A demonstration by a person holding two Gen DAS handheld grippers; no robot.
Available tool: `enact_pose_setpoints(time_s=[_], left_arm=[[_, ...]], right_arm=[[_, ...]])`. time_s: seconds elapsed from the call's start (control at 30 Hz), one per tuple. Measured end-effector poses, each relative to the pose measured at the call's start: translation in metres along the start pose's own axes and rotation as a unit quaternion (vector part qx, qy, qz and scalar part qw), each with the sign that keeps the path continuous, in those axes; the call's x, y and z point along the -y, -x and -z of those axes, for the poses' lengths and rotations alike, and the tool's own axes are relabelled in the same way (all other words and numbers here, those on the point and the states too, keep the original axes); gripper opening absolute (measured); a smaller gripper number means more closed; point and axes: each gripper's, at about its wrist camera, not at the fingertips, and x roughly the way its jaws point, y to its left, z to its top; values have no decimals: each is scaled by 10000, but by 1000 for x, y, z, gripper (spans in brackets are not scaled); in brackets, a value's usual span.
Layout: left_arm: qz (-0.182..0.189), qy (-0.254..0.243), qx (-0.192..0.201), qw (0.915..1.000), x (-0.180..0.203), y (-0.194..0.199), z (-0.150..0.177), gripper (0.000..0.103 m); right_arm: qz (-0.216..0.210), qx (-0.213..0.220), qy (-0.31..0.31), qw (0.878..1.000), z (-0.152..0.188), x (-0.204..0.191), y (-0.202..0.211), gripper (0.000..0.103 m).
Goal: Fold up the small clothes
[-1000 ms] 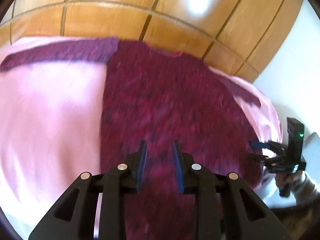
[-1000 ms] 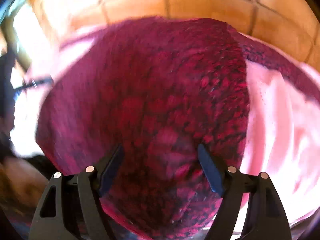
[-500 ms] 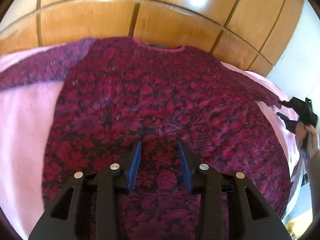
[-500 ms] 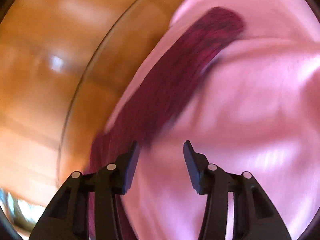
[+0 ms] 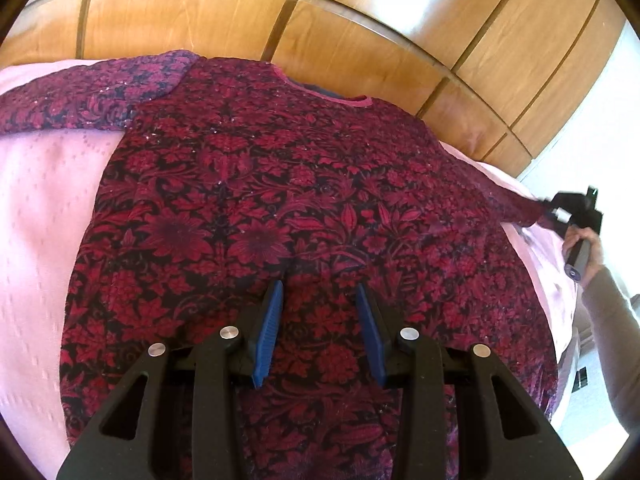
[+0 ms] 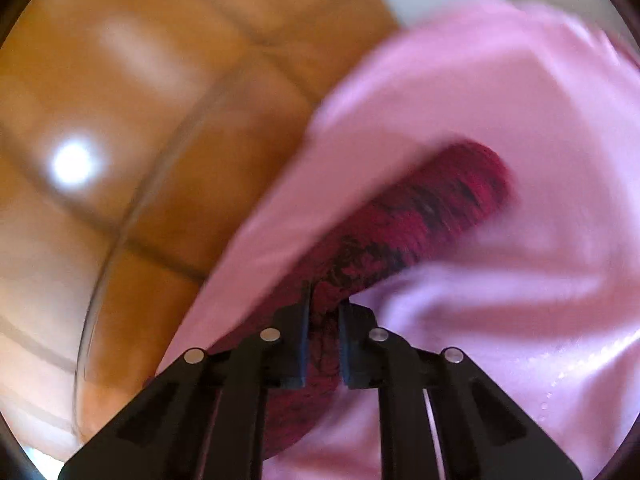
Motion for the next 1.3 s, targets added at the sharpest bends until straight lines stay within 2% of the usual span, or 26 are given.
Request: enact_pose_setpoints(time_s=[0.07, 0.2, 0.33, 0.4, 0.53, 0.67, 0.77, 0.8, 0.83, 0.9, 0.93, 1.0, 1.07, 1.2, 1.23, 1.27, 1.3], left_arm=[[36, 34, 11, 10000, -1, 0, 0, 37], [23, 31, 5, 10000, -1, 0, -2, 37], [-23, 73, -94, 9999, 1, 2, -7, 37], [75, 255, -157, 9995, -1, 5, -13, 37], [200, 491, -81, 9986, -7, 12, -27, 37], [374, 699, 134, 9968, -14, 21, -50, 37], [519, 951, 165, 9940, -24, 19, -71, 37], [548, 1009, 199, 9932, -27, 18, -79, 42], [601, 1064, 243, 9922, -29, 16, -86, 53], [691, 1224, 277, 9897, -33, 11, -98, 57], [757, 1326, 243, 9880, -35, 5, -106, 57], [732, 1449, 244, 9864, -38, -3, -116, 57], [772, 1591, 191, 9841, -40, -15, -126, 63], [508, 1820, -52, 9820, -48, -42, -139, 64], [487, 1837, -100, 9817, -46, -49, -140, 64], [469, 1852, -178, 9814, -47, -56, -141, 60], [429, 1851, -216, 9816, -46, -60, -141, 54]], right_arm=[[-208, -22, 707, 9973, 6, -35, 11, 11], [-644, -251, 1839, 9805, 44, -114, 15, 11], [-892, -570, 2673, 9578, 99, -187, 4, 10], [-1061, -803, 2966, 9457, 129, -218, -5, 9], [-1277, -1294, 3619, 9143, 199, -272, -23, 9], [-1281, -1775, 4193, 8811, 267, -308, -45, 9], [-1212, -1958, 4484, 8636, 300, -311, -55, 11], [-1174, -1924, 4594, 8592, 308, -311, -54, 14], [-1187, -1879, 4661, 8564, 312, -310, -53, 19], [-1464, -1953, 4604, 8535, 311, -306, -44, 43], [-1590, -1980, 4550, 8535, 310, -303, -38, 61], [-1733, -1840, 4530, 8549, 304, -293, -16, 63], [-1918, -1851, 4380, 8586, 292, -279, 3, 69], [-2206, -1932, 3762, 8789, 260, -245, 29, 76], [-2267, -2000, 3511, 8862, 256, -234, 30, 83], [-2296, -2034, 3317, 8921, 248, -224, 30, 89], [-2286, -2025, 3138, 8990, 239, -214, 32, 91]])
